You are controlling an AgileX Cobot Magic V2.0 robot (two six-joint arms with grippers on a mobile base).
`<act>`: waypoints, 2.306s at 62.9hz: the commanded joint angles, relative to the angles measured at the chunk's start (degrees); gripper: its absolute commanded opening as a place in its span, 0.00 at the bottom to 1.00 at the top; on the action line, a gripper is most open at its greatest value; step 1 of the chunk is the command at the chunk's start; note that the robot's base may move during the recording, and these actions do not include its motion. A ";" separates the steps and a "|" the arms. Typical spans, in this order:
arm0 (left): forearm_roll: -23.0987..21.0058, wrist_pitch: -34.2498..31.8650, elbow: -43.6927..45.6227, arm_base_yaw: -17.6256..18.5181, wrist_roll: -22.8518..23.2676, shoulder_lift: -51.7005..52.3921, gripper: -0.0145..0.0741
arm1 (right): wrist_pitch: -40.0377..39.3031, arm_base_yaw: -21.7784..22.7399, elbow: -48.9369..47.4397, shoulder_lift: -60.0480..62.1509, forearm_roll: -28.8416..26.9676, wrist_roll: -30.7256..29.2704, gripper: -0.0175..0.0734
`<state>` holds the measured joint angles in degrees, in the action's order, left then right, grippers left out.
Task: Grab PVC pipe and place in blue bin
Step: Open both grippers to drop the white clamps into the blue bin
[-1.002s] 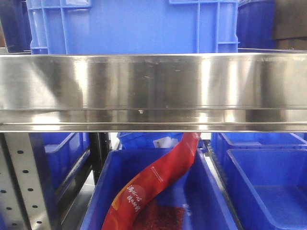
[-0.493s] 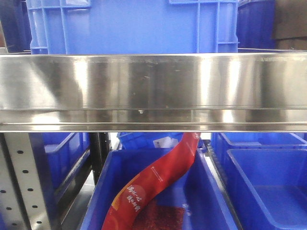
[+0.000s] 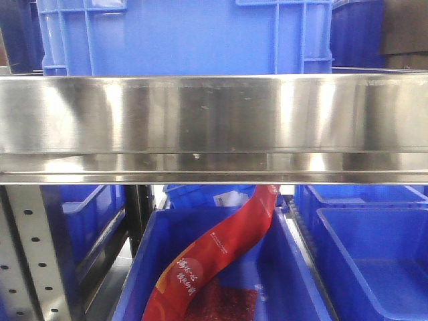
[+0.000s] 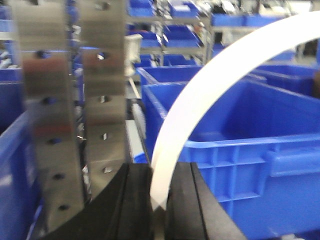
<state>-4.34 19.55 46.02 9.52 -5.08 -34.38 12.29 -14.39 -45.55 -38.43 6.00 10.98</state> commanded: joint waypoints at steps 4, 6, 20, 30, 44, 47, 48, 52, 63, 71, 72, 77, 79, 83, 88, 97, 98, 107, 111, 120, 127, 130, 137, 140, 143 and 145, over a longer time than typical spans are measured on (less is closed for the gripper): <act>-0.21 0.07 6.39 4.55 -2.88 -6.93 0.04 | 0.54 -2.02 -4.92 -6.90 -0.27 -0.20 0.01; -0.09 0.07 7.75 5.88 -2.88 -8.51 0.04 | 0.54 -2.41 -5.94 -8.54 -0.27 -0.20 0.01; -0.09 -0.05 20.91 10.89 -2.88 -23.62 0.04 | 0.54 -5.41 -15.71 -20.19 -0.27 -0.20 0.01; -0.09 -0.05 32.16 10.97 -2.88 -34.82 0.04 | 0.54 -7.14 -24.19 -28.86 -0.27 -0.20 0.01; -0.28 -5.55 45.13 10.97 -2.88 -48.52 0.04 | -3.35 -8.67 -35.49 -41.31 -4.38 -0.20 0.01; -0.98 -6.60 46.70 10.97 -2.88 -50.63 0.04 | -5.90 -8.77 -37.10 -43.44 -6.67 -0.20 0.01; -1.20 -6.73 47.03 10.97 -2.88 -51.13 0.04 | -6.60 -8.74 -37.38 -44.00 -7.36 -0.20 0.01; -1.97 -7.29 47.77 10.97 -2.88 -52.94 0.04 | -9.06 -9.04 -38.12 -46.15 -8.28 -0.20 0.01; -1.97 -7.43 47.80 10.97 -2.88 -56.16 0.04 | -9.76 -9.27 -38.45 -50.24 -8.28 -0.20 0.01; -1.97 -7.34 47.80 11.03 -2.88 -57.27 0.05 | -9.49 -9.27 -38.45 -51.26 -8.28 -0.09 0.12; -1.97 -7.34 47.80 11.15 -2.88 -57.47 0.05 | -9.35 -9.27 -38.45 -51.26 -8.28 -0.09 0.15; -1.97 -6.90 47.80 11.19 -2.88 -57.86 0.16 | -9.21 -9.27 -38.45 -51.26 -8.28 -0.09 0.29; -1.97 -6.79 47.80 11.45 -2.88 -57.99 0.22 | -9.21 -9.27 -38.45 -51.26 -8.28 -0.09 0.34; -1.97 -6.81 47.80 11.48 -2.88 -57.99 0.38 | -9.09 -9.27 -38.45 -51.26 -8.28 -0.09 0.47; -1.97 -6.67 47.80 11.81 -2.88 -57.99 0.60 | -8.97 -9.27 -38.45 -51.26 -8.28 -0.09 0.56; -1.97 -6.14 47.80 12.21 -2.88 -57.99 0.78 | -7.85 -9.27 -38.45 -51.26 -8.28 -0.09 0.58; -1.97 -6.00 47.80 12.21 -2.88 -57.99 0.78 | -7.41 -9.27 -38.45 -51.26 -8.28 -0.09 0.58; -1.97 -4.60 47.80 12.21 -2.88 -57.99 0.78 | -6.05 -9.27 -38.45 -51.26 -8.28 -0.09 0.58; -1.97 -4.33 47.80 12.21 -2.88 -57.99 0.78 | -6.31 -9.27 -38.45 -50.99 -8.28 -0.09 0.58; -2.23 -4.32 47.80 12.21 -2.88 -57.13 0.78 | -6.31 -9.27 -38.45 -49.72 -8.28 -0.09 0.58; -4.33 -4.32 47.80 12.21 -2.88 -56.44 0.78 | -6.31 -9.27 -38.45 -49.41 -8.28 -0.09 0.58; -5.18 -3.80 47.80 12.21 -2.88 -56.24 0.75 | -6.31 -9.27 -38.45 -49.40 -8.28 -0.09 0.57; -5.76 -0.76 47.80 12.21 -2.88 -54.76 0.55 | -5.12 -9.27 -38.45 -47.43 -8.28 -0.09 0.39; -5.76 1.26 47.80 12.21 -2.88 -53.82 0.37 | -4.00 -9.27 -38.45 -45.90 -8.28 -0.09 0.24; -5.76 2.70 47.80 12.21 -2.88 -52.83 0.21 | -3.45 -9.27 -38.45 -44.42 -8.28 -0.09 0.09; -5.76 3.07 47.80 12.21 -2.88 -52.37 0.12 | -3.32 -9.27 -38.45 -43.74 -8.28 -0.09 0.01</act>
<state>-9.39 21.38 93.40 21.27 -7.88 -89.01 9.25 -23.62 -83.38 -85.18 -2.27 11.08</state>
